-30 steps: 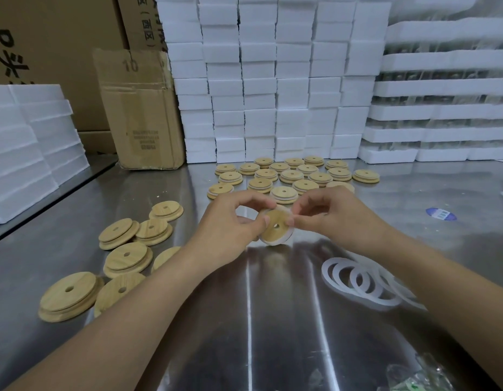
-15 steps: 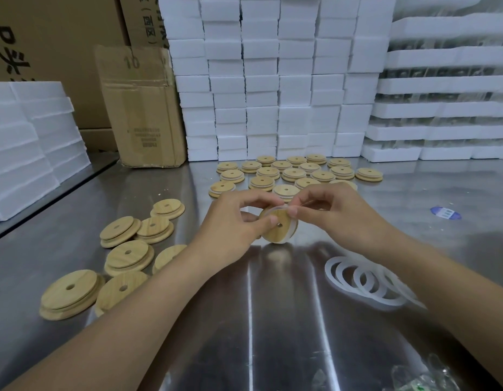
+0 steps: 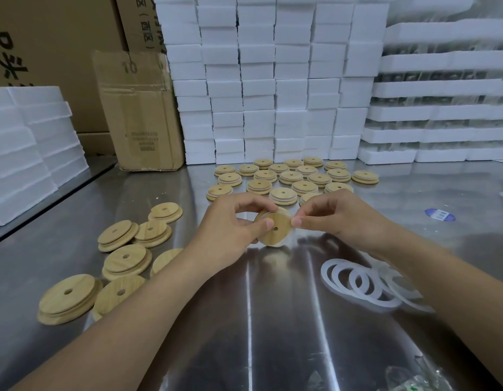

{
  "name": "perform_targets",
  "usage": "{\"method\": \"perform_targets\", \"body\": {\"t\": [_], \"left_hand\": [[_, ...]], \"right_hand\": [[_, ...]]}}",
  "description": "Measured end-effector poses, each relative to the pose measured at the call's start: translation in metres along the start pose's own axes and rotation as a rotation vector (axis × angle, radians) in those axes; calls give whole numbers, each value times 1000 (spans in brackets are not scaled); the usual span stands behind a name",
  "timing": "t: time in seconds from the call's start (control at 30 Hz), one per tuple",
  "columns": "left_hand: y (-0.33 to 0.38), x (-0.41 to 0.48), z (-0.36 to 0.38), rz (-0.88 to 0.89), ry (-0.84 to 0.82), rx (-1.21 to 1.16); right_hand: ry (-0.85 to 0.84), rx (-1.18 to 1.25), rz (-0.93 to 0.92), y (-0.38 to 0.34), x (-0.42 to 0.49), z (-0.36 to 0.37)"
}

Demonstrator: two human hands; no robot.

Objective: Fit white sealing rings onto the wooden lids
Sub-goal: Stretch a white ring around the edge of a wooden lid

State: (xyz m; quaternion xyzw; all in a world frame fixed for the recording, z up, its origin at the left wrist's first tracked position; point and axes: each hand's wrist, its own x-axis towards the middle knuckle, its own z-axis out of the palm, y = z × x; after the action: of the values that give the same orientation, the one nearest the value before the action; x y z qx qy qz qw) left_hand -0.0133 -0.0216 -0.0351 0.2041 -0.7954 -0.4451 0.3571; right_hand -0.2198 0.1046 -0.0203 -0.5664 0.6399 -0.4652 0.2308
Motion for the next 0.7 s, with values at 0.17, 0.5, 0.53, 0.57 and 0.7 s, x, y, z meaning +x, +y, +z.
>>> {"method": "perform_targets", "body": {"t": [0.17,0.5,0.53,0.57,0.7], "left_hand": [[0,0,1,-26,-24,4],[-2,1,9,-98,-73,-77],[-3,1,9,-100,-70,-79],[-3,1,9,-105,-67,-82],[-4,1,9,-116,-37,-98]], "right_hand": [[20,47,-49,-2,0,6],[91,-48,-41,-13,0,15],[91,-53,-27,-13,0,14],[88,-53,-9,-12,0,14],[73,-44,64,-7,0,11]]}}
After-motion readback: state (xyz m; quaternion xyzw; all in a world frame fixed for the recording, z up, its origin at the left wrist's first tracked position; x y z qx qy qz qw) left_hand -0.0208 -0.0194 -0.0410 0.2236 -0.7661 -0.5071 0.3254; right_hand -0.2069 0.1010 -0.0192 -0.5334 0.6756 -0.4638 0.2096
